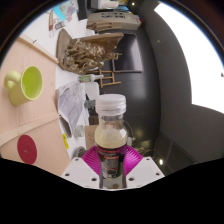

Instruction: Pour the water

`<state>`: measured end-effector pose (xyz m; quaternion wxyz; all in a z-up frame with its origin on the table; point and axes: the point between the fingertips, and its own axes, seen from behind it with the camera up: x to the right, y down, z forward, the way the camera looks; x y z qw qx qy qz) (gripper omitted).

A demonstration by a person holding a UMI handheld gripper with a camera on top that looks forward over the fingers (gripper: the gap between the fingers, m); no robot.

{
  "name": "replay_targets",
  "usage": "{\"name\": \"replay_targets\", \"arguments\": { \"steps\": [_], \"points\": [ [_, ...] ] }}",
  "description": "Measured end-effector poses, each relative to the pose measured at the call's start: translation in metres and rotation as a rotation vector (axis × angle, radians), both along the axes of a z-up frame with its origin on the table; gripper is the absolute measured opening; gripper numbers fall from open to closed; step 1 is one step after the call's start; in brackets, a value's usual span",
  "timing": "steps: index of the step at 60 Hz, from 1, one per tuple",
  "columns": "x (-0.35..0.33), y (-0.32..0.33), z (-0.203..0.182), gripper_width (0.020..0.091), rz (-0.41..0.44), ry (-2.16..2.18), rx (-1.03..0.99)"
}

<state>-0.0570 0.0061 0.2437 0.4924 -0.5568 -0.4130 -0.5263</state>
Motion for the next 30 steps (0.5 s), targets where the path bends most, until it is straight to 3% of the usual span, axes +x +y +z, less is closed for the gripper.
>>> {"name": "replay_targets", "arguments": {
  "steps": [17, 30],
  "points": [
    [-0.084, 0.023, -0.064, 0.0253, 0.166, -0.406, -0.075],
    [-0.076, 0.020, -0.067, 0.0253, 0.136, -0.281, -0.099]
  ]
}}
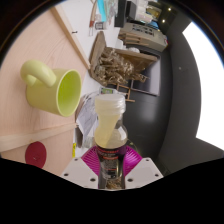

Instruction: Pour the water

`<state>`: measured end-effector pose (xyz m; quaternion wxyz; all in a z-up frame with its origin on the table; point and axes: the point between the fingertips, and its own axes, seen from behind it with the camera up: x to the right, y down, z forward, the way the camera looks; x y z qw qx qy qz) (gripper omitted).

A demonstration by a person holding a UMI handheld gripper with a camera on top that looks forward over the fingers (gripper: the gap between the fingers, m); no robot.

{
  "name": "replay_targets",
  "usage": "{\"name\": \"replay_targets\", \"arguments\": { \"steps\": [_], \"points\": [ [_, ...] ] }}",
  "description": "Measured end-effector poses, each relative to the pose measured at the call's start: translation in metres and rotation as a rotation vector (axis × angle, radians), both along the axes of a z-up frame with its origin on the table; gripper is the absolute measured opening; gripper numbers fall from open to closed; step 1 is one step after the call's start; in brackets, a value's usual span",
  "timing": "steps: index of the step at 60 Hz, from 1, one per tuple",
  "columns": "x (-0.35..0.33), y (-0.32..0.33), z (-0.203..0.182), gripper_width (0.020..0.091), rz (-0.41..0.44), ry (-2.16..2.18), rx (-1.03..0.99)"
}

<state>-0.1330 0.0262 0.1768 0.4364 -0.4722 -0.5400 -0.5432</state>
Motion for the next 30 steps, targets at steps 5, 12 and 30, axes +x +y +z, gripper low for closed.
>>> {"name": "replay_targets", "arguments": {
  "steps": [5, 12, 30],
  "points": [
    [0.012, -0.005, 0.013, 0.0254, -0.060, 0.229, -0.020],
    [0.029, -0.016, 0.021, 0.0255, -0.163, 0.664, -0.064],
    [0.033, -0.035, -0.052, 0.0255, -0.267, 1.506, -0.276]
  ]
}}
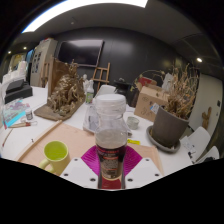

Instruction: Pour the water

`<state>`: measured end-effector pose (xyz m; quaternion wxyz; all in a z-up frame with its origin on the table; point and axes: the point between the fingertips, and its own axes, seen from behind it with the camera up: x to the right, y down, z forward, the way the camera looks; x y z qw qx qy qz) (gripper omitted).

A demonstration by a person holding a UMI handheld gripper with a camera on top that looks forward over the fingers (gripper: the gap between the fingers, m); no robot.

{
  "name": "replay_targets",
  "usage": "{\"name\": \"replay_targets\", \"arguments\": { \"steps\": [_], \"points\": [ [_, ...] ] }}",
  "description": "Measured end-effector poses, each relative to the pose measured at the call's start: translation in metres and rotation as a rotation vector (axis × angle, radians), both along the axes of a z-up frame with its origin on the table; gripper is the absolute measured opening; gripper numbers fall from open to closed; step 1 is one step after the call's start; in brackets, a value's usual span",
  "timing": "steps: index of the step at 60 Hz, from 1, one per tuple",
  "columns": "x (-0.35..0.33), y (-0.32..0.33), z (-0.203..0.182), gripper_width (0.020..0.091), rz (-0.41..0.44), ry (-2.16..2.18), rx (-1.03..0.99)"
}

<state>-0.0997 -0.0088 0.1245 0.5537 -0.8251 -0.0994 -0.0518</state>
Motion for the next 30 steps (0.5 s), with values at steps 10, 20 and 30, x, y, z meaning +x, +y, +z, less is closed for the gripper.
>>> {"name": "replay_targets", "arguments": {
  "steps": [10, 20, 30],
  "points": [
    [0.003, -0.003, -0.050, 0.0255, -0.019, 0.122, -0.049],
    [0.012, -0.006, -0.075, 0.0260, -0.046, 0.168, -0.044],
    [0.015, -0.010, -0.074, 0.0403, -0.060, 0.213, -0.042]
  ]
}}
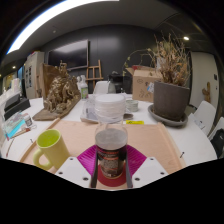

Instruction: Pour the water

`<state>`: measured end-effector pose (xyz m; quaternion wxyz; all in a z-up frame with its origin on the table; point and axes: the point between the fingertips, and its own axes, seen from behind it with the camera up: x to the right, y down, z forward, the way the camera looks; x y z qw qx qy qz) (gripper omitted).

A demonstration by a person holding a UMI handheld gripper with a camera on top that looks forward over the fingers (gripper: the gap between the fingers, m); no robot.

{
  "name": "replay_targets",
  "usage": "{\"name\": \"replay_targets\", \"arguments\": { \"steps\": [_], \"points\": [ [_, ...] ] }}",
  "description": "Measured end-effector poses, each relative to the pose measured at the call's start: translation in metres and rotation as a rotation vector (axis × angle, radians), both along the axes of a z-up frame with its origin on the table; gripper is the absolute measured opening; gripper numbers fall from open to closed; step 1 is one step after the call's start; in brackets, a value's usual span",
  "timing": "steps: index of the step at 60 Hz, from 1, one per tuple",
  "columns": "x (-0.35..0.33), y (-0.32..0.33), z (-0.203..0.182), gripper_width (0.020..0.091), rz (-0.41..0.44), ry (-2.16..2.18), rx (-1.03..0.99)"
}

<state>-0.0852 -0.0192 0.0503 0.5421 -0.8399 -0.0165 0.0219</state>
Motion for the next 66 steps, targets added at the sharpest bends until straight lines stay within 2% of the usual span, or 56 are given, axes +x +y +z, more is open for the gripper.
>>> {"name": "replay_targets", "arguments": {
  "steps": [3, 4, 7, 8, 11, 14, 24, 37, 47, 66],
  "points": [
    [0.002, -0.004, -0.002, 0.0485, -0.008, 0.014, -0.030],
    [0.002, -0.006, -0.002, 0.0551, -0.010, 0.023, -0.036],
    [0.002, -0.012, 0.005, 0.0836, -0.012, 0.050, -0.056],
    [0.003, -0.015, 0.009, 0.0874, -0.017, 0.057, -0.062],
    [0.004, -0.028, 0.018, 0.0834, -0.037, 0.065, -0.073],
    [0.006, -0.045, 0.031, 0.0859, -0.058, 0.055, -0.085],
    [0.001, -0.125, 0.079, 0.0858, -0.130, -0.019, -0.160],
    [-0.046, -0.216, 0.124, 0.0857, -0.137, -0.066, -0.190],
    [-0.065, -0.245, 0.139, 0.0861, -0.150, -0.090, -0.169],
    [-0.065, -0.257, 0.138, 0.0857, -0.171, -0.132, -0.165]
  ]
}}
